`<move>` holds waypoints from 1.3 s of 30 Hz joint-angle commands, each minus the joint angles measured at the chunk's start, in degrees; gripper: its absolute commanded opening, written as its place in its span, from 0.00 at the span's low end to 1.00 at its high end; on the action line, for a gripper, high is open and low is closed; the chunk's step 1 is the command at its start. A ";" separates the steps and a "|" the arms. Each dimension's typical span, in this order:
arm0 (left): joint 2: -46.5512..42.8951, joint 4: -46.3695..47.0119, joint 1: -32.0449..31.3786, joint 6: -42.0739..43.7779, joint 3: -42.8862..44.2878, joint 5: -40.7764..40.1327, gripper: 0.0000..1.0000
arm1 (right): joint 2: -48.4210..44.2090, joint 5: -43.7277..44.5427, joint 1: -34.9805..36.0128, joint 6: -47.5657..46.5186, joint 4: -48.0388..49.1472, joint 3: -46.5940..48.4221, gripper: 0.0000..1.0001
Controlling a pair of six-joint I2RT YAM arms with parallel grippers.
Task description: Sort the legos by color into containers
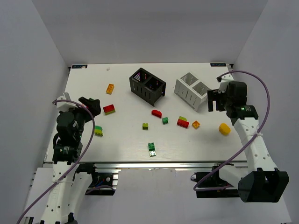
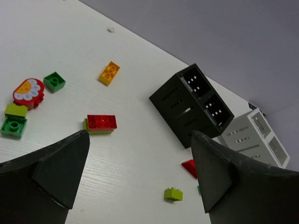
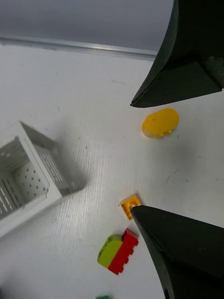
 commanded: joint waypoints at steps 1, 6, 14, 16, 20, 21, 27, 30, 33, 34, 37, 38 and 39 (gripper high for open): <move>-0.76 -3.34 -0.03 -1.34 2.18 4.55 0.98 | -2.11 -9.73 -0.08 -3.35 -1.26 1.73 0.89; -2.17 -7.02 -0.03 -3.79 2.71 7.69 0.98 | -4.22 -43.21 1.23 -33.65 -18.19 2.00 0.89; -10.16 -15.37 -0.03 -7.14 -0.10 13.51 0.44 | -5.30 -27.57 27.58 -13.08 -12.36 -6.97 0.77; -11.31 -18.00 -0.03 -7.40 -0.71 14.65 0.75 | -2.05 -21.17 29.53 -10.51 -7.28 -7.93 0.90; -12.89 -18.11 -0.03 -8.98 -3.26 15.36 0.82 | 3.93 -4.92 29.36 -16.91 -2.60 -8.55 0.89; -12.89 -17.76 -0.03 -8.99 -3.27 15.36 0.82 | 3.94 -4.87 29.27 -17.53 -1.89 -8.82 0.89; -12.19 -15.38 -0.03 -9.25 -5.20 15.80 0.82 | 8.24 -0.74 25.33 -21.49 3.83 -10.05 0.90; -11.93 -15.29 -0.03 -9.25 -5.46 15.98 0.82 | 12.55 -3.10 21.03 -22.37 3.74 -8.82 0.89; -12.63 -14.94 -0.03 -10.13 -6.34 16.68 0.82 | 16.51 -8.72 17.69 -25.00 2.17 -6.19 0.87; -13.24 -14.77 -0.03 -10.57 -6.60 16.77 0.82 | 17.30 -12.22 17.06 -26.92 1.64 -5.31 0.86; -14.04 -13.45 -0.03 -11.97 -8.10 17.03 0.82 | 17.65 -16.11 15.56 -30.09 0.06 -4.86 0.85; -14.12 -13.10 -0.03 -12.32 -8.19 16.94 0.82 | 17.74 -16.12 15.30 -31.49 0.05 -5.21 0.85; -14.04 -12.83 -0.03 -12.59 -8.28 17.03 0.82 | 17.83 -15.60 14.60 -31.51 0.57 -5.65 0.85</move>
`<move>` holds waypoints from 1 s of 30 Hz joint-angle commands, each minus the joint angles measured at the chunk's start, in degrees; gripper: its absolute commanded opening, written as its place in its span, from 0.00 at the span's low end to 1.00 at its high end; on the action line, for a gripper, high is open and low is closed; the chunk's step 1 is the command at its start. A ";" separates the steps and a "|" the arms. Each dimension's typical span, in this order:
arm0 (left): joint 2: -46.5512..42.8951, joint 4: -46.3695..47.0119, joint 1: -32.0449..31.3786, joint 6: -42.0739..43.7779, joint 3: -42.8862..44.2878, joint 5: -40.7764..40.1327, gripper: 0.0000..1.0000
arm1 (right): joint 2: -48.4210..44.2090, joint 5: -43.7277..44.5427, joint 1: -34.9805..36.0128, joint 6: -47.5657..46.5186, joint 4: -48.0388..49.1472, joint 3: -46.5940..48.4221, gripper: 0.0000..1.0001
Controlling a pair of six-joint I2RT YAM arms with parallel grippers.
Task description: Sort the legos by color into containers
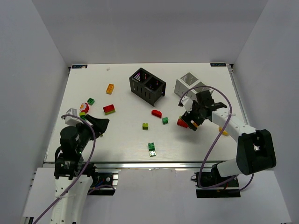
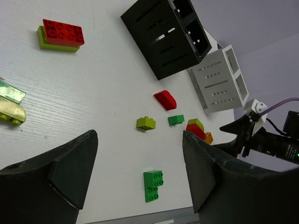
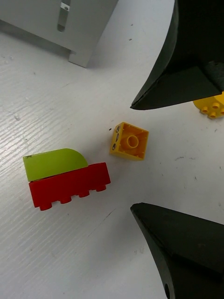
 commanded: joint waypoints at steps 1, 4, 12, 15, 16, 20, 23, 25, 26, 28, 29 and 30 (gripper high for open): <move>-0.46 2.36 -0.03 -1.92 -0.47 1.16 0.82 | -0.01 -3.46 -1.43 -4.12 0.40 1.89 0.84; -0.03 2.01 -0.03 -1.58 -0.03 1.08 0.82 | 2.45 -3.02 -3.71 -2.19 0.75 2.15 0.83; -0.11 0.51 -0.03 -0.96 -0.21 1.08 0.82 | 6.68 -2.92 -6.26 -2.01 4.53 2.23 0.76; -0.38 0.43 -0.03 -1.22 -0.38 0.81 0.82 | 8.78 -3.80 -6.61 -2.10 4.10 3.03 0.68; -0.55 0.34 -0.03 -1.31 -0.47 0.81 0.82 | 9.75 -4.24 -6.70 -2.01 4.10 3.55 0.64; -0.90 0.16 -0.03 -1.58 -0.56 0.46 0.82 | 10.72 -4.25 -6.70 -1.84 4.89 3.03 0.60; -1.08 -0.10 -0.03 -1.66 -0.56 0.37 0.82 | 10.72 -3.90 -6.88 -2.36 5.59 1.98 0.57; -1.08 -0.19 -0.03 -1.66 -0.65 0.46 0.82 | 10.37 -3.98 -6.97 -2.71 5.94 1.27 0.53; -1.08 0.16 0.06 -1.75 -0.74 0.55 0.82 | 10.11 -3.98 -7.05 -2.80 6.21 0.84 0.51; -0.99 0.42 -0.03 -1.93 -1.00 0.81 0.82 | 9.32 -4.16 -7.23 -3.24 6.21 0.57 0.46; -0.90 0.77 -0.03 -2.01 -1.00 0.90 0.82 | 8.97 -4.24 -7.40 -3.42 6.12 0.31 0.44; -0.64 0.95 -0.03 -2.10 -1.09 0.99 0.82 | 8.44 -4.42 -7.49 -3.68 6.03 0.13 0.41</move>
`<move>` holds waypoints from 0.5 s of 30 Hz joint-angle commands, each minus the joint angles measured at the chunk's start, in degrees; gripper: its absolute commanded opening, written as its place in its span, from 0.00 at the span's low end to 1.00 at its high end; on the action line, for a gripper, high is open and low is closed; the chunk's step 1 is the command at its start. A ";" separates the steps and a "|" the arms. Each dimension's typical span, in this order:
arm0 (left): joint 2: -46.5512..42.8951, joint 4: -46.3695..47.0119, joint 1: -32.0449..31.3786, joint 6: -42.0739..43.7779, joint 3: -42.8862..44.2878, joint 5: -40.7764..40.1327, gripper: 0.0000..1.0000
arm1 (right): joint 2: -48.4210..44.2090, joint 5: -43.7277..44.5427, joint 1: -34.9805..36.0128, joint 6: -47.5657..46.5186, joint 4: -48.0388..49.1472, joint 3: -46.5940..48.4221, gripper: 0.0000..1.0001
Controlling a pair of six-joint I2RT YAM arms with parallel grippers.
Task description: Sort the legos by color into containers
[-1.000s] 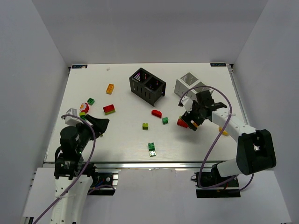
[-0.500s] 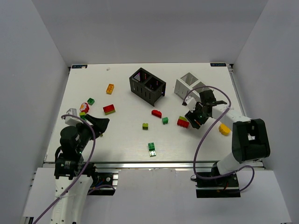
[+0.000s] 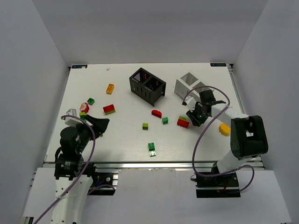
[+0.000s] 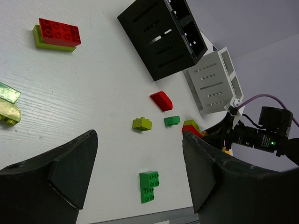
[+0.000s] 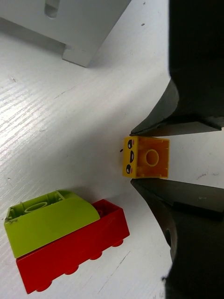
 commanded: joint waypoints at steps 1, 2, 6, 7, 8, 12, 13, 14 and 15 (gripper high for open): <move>-0.03 0.51 -0.03 -0.51 -0.48 0.83 0.82 | -3.14 -1.51 -0.78 -1.73 0.87 -0.88 0.34; 0.15 1.04 -0.03 -0.51 -0.48 1.18 0.82 | -3.76 -1.69 -1.05 -2.00 0.26 -0.88 0.31; 0.76 2.18 -0.03 -1.21 -1.00 2.33 0.82 | -8.32 -5.37 -1.75 -2.79 -3.76 0.78 0.14; 0.94 2.45 0.06 -1.39 -1.26 2.59 0.82 | -9.38 -8.52 -1.84 -3.58 -5.18 1.49 0.10; 1.11 2.97 -0.03 -1.65 -1.44 3.20 0.82 | -10.52 -10.46 -2.01 -4.02 -6.67 2.28 0.09; 1.38 6.14 -0.03 -4.29 -4.51 5.05 0.82 | -17.74 -25.59 -2.19 -5.53 -15.13 10.27 0.00; 1.38 6.75 -0.03 -5.16 -4.87 5.84 0.81 | -18.96 -25.86 -2.28 -3.69 -13.82 11.07 0.00; 1.55 7.71 -0.03 -5.51 -5.31 6.19 0.81 | -19.32 -24.56 -2.28 -1.50 -9.89 12.82 0.00; 1.73 8.16 -0.03 -5.87 -5.83 6.46 0.81 | -19.50 -23.76 -2.45 2.70 -7.85 13.70 0.00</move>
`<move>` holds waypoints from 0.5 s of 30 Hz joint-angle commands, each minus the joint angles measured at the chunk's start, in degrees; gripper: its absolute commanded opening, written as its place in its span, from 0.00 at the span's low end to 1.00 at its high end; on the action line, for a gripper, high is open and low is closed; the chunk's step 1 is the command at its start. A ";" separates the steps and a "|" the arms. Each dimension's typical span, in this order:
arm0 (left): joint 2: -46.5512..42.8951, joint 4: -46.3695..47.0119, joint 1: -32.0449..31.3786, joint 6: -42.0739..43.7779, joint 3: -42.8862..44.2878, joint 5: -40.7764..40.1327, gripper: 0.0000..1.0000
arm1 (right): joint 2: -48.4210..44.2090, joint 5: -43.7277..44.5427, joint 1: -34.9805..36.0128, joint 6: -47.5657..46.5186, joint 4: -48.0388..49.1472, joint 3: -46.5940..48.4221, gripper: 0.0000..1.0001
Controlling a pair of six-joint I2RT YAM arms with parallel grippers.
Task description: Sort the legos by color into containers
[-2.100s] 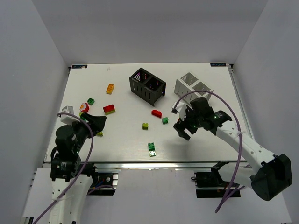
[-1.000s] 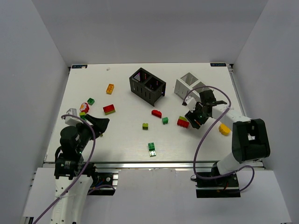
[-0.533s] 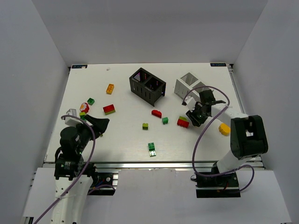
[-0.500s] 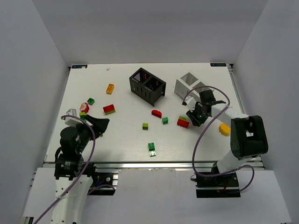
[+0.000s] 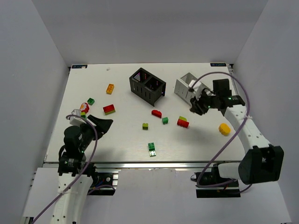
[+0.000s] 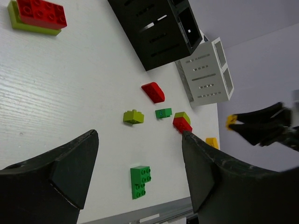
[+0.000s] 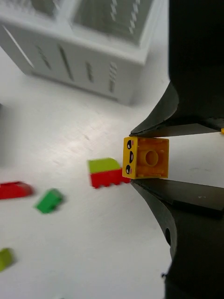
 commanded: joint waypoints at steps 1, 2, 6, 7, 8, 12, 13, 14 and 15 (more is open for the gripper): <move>0.92 3.70 -0.03 -2.61 -1.68 3.16 0.81 | -3.02 -5.90 -0.73 7.11 5.10 7.06 0.00; 1.10 3.97 -0.03 -2.70 -1.77 3.34 0.81 | -2.50 -5.20 -1.08 8.86 6.60 8.29 0.00; 1.89 4.32 -0.03 -2.70 -1.86 3.95 0.81 | 1.63 -3.17 -3.27 15.90 12.31 16.01 0.00; 2.15 4.41 -0.03 -2.70 -1.95 4.04 0.81 | 3.99 -2.39 -3.63 18.35 12.93 17.26 0.00; 2.24 4.41 -0.03 -2.79 -2.04 4.22 0.81 | 5.23 -0.81 -4.07 19.59 13.38 18.49 0.00; 1.80 4.06 -0.03 -3.32 -2.56 4.57 0.81 | 11.91 2.45 -6.70 24.17 13.47 24.03 0.00; 1.63 3.97 0.06 -3.58 -2.65 4.48 0.81 | 14.27 3.24 -7.14 24.61 13.29 25.52 0.00; 1.10 3.62 -0.03 -3.58 -2.83 4.39 0.81 | 15.34 3.94 -7.49 25.05 13.21 26.05 0.00; 0.92 3.36 -0.03 -3.67 -2.92 4.31 0.81 | 16.22 3.95 -8.54 25.23 13.20 26.49 0.00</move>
